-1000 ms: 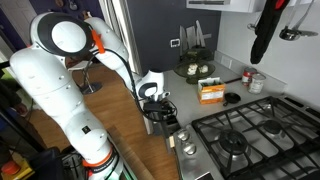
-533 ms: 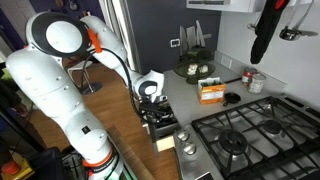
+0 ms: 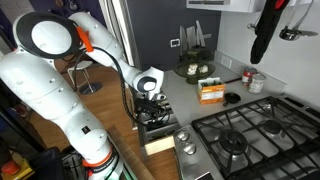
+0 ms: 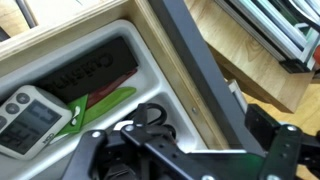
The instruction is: Open the top drawer to the left, remove it cooking stick and put it on the cupboard
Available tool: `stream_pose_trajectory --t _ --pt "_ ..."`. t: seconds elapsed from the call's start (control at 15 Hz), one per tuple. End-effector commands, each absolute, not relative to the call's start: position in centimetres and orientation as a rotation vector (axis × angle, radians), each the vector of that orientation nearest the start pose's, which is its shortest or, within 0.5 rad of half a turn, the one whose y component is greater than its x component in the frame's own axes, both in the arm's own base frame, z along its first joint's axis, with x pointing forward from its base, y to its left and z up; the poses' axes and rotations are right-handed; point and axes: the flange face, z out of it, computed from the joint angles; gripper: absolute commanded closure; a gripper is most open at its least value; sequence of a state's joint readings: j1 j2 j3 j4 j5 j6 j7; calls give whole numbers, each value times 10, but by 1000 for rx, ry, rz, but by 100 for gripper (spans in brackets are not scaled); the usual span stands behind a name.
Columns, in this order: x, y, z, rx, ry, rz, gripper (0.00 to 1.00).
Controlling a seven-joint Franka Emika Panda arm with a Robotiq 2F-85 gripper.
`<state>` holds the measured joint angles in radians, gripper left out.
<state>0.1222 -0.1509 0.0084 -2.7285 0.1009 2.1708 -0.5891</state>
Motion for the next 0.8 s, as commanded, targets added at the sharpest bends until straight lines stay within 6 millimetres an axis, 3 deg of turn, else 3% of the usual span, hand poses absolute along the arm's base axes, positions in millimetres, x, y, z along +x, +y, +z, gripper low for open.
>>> stream_pose_trajectory --t 0.0,0.47,0.73 --pt "347 51 248 -2786 -925 556 0" --pt "347 51 246 -2783 -926 562 0" --pt "337 103 265 -2754 -798 551 0"
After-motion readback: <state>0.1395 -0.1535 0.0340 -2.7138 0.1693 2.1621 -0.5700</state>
